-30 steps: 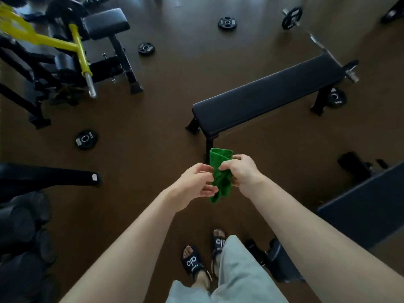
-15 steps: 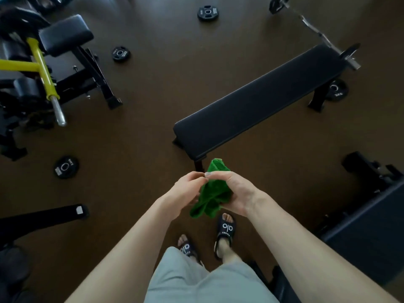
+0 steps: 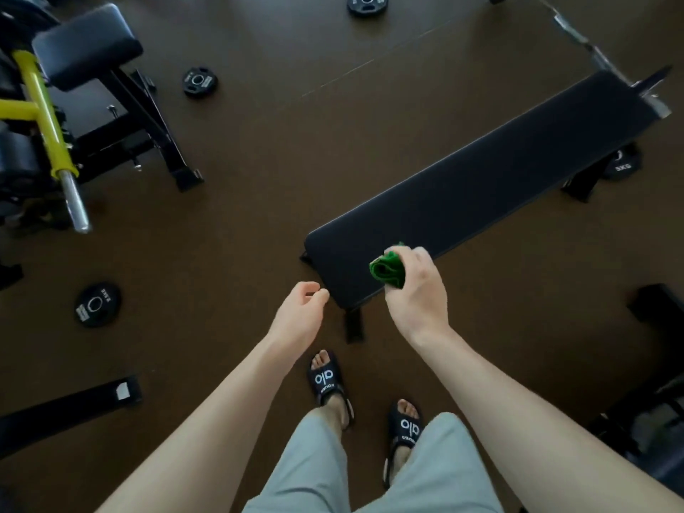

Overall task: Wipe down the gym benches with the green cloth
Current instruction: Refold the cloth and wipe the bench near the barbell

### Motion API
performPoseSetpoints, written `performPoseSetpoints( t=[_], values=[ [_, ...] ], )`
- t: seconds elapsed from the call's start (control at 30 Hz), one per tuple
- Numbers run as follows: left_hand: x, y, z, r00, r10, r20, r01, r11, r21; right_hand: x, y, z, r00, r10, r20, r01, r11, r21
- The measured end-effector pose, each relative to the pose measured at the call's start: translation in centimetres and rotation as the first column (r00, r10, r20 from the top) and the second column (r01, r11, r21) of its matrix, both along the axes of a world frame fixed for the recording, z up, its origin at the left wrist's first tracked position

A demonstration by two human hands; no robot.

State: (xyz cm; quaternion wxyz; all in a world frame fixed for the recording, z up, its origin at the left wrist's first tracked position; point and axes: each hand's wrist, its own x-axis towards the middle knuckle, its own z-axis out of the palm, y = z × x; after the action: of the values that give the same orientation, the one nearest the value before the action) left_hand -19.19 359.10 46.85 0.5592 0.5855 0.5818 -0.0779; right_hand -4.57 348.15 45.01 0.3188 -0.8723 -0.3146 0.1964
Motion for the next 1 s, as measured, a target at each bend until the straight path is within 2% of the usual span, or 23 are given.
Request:
performPoseSetpoints(
  t=[0.07, 0.17, 0.27, 0.33, 0.4, 0.47, 0.53, 0.6, 0.7, 0.77, 0.83, 1.0],
  values=[
    [0.5, 2.6, -1.9, 0.999, 0.024, 0.026, -0.025, 0.999, 0.038, 0.9, 2.9, -2.5, 0.947, 0.133, 0.291, -0.136, 0.991, -0.010],
    [1.8, 5.6, -6.1, 0.992, 0.083, 0.097, -0.095, 0.987, 0.130, 2.1, 6.7, -7.4, 0.844, 0.218, 0.490, -0.249, 0.969, -0.002],
    [3.3, 7.1, -10.5, 0.984, 0.096, 0.150, -0.129, 0.964, 0.233, 2.4, 8.1, -14.0, 0.747, 0.432, 0.505, -0.444, 0.890, -0.105],
    [4.5, 7.5, -15.2, 0.987, 0.067, 0.143, -0.111, 0.940, 0.323, 2.9, 7.4, -20.0, 0.615, 0.667, 0.420, -0.606, 0.741, -0.289],
    [5.7, 7.0, -19.9, 0.996, -0.009, 0.094, -0.028, 0.922, 0.385, 4.0, 5.8, -25.0, 0.568, 0.763, 0.307, -0.643, 0.645, -0.414],
    [6.5, 6.1, -24.4, 0.990, -0.140, 0.011, 0.118, 0.875, 0.469, 5.7, 5.0, -28.7, 0.611, 0.739, 0.284, -0.615, 0.669, -0.417],
    [7.4, 5.5, -28.5, 0.951, -0.281, -0.130, 0.305, 0.776, 0.552, 7.8, 5.8, -32.0, 0.677, 0.659, 0.328, -0.566, 0.750, -0.341],
    [8.3, 5.5, -32.0, 0.889, -0.364, -0.279, 0.458, 0.688, 0.563, 10.3, 7.5, -34.7, 0.732, 0.565, 0.380, -0.503, 0.825, -0.258],
    [9.3, 6.2, -36.4, 0.813, -0.415, -0.409, 0.582, 0.590, 0.559, 13.6, 9.8, -38.4, 0.787, 0.461, 0.409, -0.428, 0.887, -0.177],
    [10.0, 6.5, -38.7, 0.792, -0.385, -0.474, 0.611, 0.520, 0.597, 14.6, 10.6, -40.3, 0.788, 0.453, 0.418, -0.423, 0.891, -0.167],
    [10.9, 7.1, -40.1, 0.807, -0.328, -0.491, 0.590, 0.480, 0.649, 14.8, 10.7, -41.5, 0.761, 0.465, 0.452, -0.437, 0.883, -0.172],
    [13.9, 11.3, -42.1, 0.872, -0.172, -0.459, 0.484, 0.448, 0.752, 15.0, 11.0, -42.7, 0.751, 0.411, 0.517, -0.420, 0.901, -0.107]
  ],
)
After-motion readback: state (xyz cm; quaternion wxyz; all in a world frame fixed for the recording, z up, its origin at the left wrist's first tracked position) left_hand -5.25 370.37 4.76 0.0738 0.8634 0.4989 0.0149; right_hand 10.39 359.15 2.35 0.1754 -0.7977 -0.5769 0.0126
